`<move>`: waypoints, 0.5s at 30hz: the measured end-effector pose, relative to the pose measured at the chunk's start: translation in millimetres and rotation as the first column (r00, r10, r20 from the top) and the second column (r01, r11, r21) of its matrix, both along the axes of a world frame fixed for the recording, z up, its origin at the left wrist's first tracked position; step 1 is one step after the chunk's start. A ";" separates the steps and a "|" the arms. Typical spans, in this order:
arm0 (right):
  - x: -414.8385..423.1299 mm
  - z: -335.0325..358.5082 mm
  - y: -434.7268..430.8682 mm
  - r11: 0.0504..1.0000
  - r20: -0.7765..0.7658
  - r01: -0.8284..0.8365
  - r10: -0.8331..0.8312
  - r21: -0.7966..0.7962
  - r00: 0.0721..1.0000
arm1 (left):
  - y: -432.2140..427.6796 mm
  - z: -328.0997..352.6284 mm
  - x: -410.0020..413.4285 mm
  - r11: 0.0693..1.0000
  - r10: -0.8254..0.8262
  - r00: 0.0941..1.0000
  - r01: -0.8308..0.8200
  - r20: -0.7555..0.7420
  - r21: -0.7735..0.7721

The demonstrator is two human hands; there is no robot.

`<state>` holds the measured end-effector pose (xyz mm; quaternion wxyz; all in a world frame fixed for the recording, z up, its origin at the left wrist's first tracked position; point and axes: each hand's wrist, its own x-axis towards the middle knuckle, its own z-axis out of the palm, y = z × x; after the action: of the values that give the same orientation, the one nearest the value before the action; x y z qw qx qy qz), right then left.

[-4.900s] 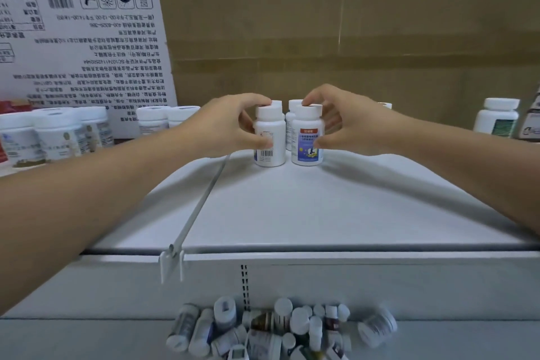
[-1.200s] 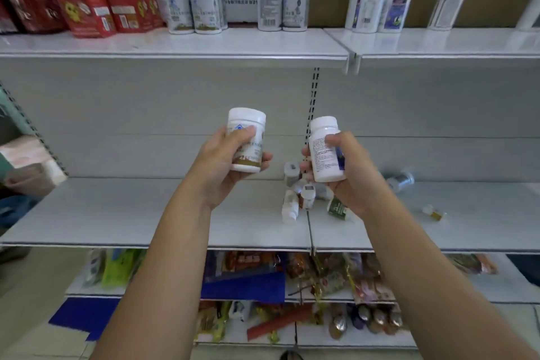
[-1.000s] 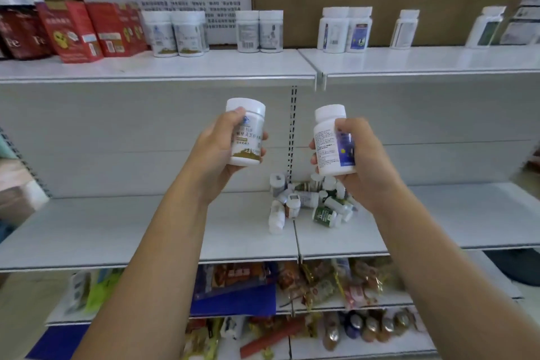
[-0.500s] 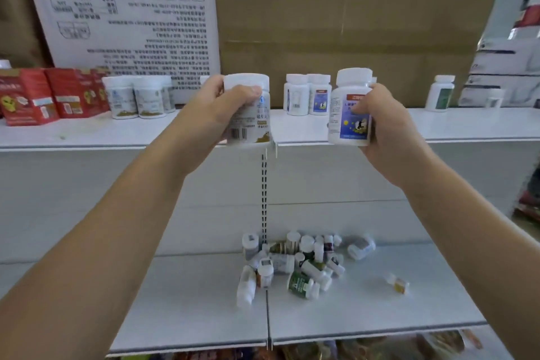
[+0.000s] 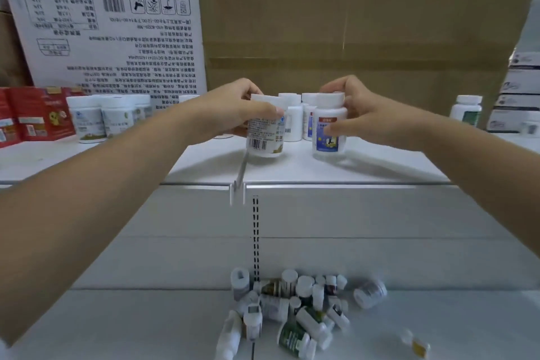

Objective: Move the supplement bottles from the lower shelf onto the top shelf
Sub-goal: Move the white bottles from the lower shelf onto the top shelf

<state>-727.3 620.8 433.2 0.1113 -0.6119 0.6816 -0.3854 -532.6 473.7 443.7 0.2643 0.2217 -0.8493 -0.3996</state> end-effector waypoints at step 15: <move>-48.4 -1.5 -36.7 0.987 -0.418 0.079 -0.130 -0.137 0.899 | -35.6 -17.7 -19.5 0.998 0.019 0.997 -0.023 -0.069 -0.063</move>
<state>-775.7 584.0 431.7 -0.0969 -0.6492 0.6976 -0.2873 -552.1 438.1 426.0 0.3040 0.2085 -0.8497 -0.3770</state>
